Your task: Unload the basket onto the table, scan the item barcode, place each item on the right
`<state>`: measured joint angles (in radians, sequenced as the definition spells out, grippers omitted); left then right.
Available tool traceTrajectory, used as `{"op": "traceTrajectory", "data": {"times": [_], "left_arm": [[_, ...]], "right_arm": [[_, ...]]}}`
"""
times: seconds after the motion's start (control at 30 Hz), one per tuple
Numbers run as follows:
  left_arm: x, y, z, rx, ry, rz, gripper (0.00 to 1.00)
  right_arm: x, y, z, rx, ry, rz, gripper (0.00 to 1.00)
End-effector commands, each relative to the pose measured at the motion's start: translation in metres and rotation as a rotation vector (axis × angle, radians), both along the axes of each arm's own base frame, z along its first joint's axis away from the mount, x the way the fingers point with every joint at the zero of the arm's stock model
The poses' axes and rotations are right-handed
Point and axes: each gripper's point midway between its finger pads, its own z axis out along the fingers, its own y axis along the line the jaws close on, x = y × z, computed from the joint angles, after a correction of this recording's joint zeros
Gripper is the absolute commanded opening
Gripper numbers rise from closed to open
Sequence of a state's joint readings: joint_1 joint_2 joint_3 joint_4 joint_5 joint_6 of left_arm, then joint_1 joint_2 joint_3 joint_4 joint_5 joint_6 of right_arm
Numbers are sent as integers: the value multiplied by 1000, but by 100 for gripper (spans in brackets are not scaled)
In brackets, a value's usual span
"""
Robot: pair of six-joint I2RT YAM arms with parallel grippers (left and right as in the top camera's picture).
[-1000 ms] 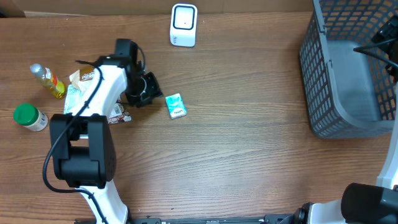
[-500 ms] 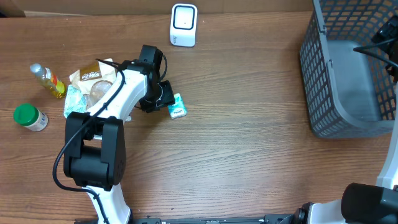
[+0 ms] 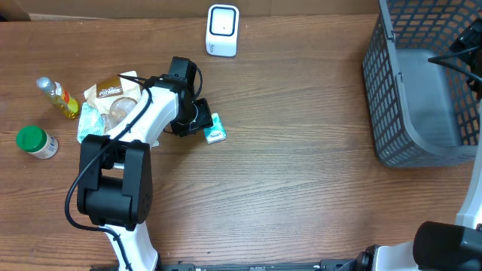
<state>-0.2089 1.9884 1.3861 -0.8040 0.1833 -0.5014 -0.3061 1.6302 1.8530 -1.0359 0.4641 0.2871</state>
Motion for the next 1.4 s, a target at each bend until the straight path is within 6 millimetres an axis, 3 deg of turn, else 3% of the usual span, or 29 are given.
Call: {"op": "traceTrajectory", "data": {"times": [0.0,0.3,0.5,0.67,0.8,0.9,0.97,1.0,1.1,1.17,1.27,1.37], "left_arm": [[-8,-5,-10,-8,34,-20,49],[-10,-7,-22,-7,41,-21,47],[-12,-12,-39,-4,66,-36,49],[-21,-10,-61,48,115,-47,44],[-30,-8,-75,73,160,-54,26],[-32,-5,-74,71,173,-51,20],[-31,-3,-72,56,179,-40,6],[-30,-4,-70,34,182,-33,4],[-25,-21,-58,-153,172,-79,4],[-16,-42,-37,-380,118,-170,4],[-4,-65,16,-784,-19,-291,4],[1,-65,71,-1114,-157,-346,4]], "right_arm": [[-1,-2,4,-15,-5,-8,100],[-1,-2,4,-15,-5,-8,100],[-1,-2,4,-14,-5,-8,100],[-1,-2,4,-15,-5,-8,100],[-1,-2,4,-15,-5,-8,100],[-1,-2,4,-15,-5,-8,100],[-1,-2,4,-15,-5,-8,100],[-1,-2,4,-14,-5,-8,100],[-1,-2,4,-15,-5,-8,100],[-1,-2,4,-15,-5,-8,100],[-1,-2,4,-15,-5,-8,100],[-1,-2,4,-15,-5,-8,100]]}}
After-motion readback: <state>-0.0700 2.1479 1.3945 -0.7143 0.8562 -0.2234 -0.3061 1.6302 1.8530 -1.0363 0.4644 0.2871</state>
